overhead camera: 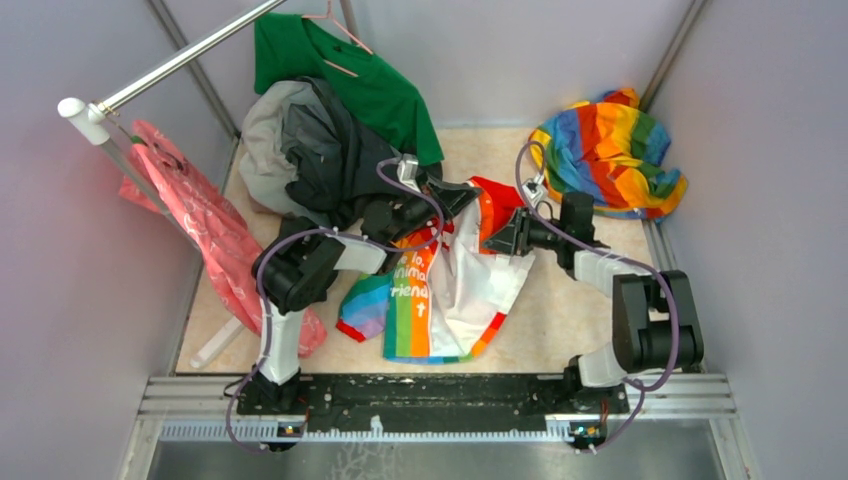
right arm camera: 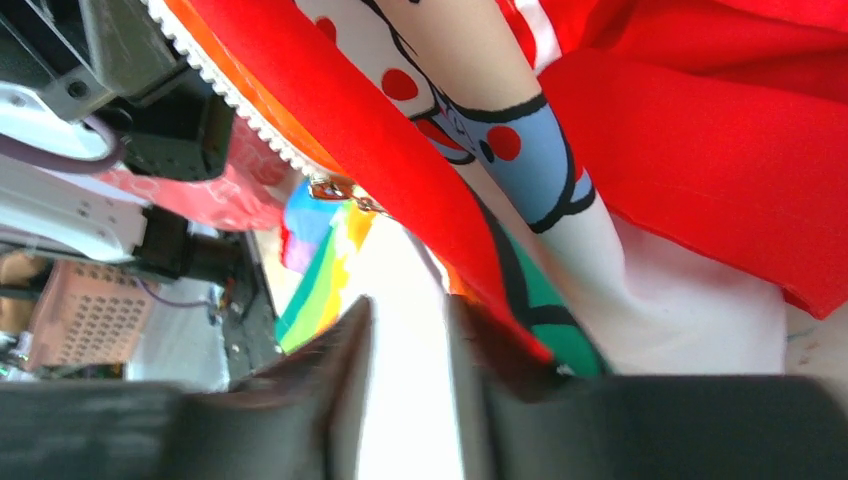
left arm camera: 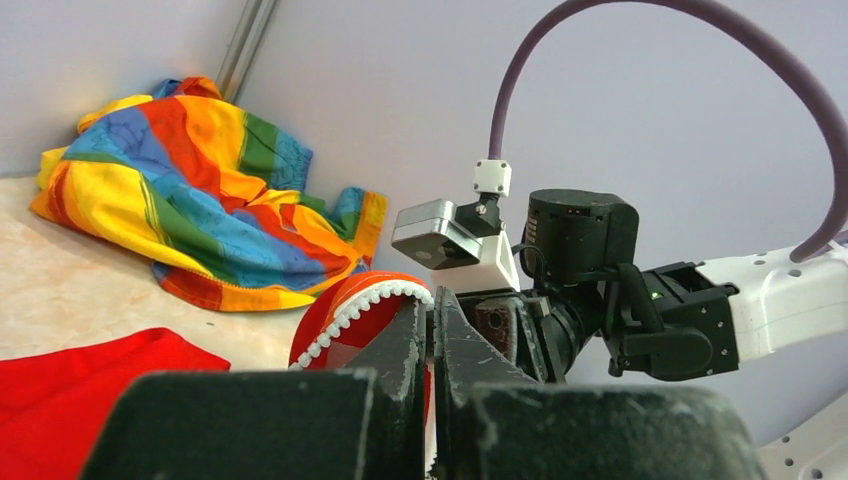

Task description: Zip up the jacket

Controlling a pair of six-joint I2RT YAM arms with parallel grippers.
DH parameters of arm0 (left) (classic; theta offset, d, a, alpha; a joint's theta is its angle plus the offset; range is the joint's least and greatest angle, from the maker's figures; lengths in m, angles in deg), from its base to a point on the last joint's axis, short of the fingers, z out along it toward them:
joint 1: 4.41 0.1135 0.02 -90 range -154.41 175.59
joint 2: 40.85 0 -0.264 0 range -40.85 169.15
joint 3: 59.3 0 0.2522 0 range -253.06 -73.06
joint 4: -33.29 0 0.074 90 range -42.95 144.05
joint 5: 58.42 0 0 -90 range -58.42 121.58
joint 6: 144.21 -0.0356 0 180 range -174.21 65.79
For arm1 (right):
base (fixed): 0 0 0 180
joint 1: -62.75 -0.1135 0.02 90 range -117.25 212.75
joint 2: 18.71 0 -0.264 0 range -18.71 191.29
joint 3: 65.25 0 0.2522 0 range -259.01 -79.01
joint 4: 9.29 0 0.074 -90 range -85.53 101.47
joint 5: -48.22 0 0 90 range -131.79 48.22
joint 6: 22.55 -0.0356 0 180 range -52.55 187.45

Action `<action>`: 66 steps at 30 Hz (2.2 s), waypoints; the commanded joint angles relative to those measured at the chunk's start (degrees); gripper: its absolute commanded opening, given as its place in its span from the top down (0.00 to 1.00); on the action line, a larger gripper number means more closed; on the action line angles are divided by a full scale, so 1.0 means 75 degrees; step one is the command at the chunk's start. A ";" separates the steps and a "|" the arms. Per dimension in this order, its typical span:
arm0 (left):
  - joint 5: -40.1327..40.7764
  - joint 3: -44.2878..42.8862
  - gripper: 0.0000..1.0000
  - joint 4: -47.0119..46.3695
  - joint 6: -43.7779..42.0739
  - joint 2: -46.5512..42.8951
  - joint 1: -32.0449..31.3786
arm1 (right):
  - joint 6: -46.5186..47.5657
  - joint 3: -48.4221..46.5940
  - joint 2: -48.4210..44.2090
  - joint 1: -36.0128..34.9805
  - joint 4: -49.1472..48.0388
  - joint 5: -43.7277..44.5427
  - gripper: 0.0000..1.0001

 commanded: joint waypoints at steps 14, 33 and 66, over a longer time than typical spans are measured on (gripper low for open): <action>-0.0126 -0.0380 1.00 -0.2086 0.0548 -0.0626 -0.0472 | -0.1078 0.1457 -0.0672 -0.0052 -0.5119 -0.0432 0.31; 0.0140 -0.0430 1.00 -0.2085 0.0527 -0.0861 -0.0746 | -0.2120 0.1549 -0.1006 -0.0052 -0.6415 -0.0829 0.77; 0.0055 -0.0327 1.00 -0.2087 -0.0219 -0.0728 -0.0146 | -0.1348 0.0632 -0.1546 -0.0109 -0.2999 -0.1590 1.00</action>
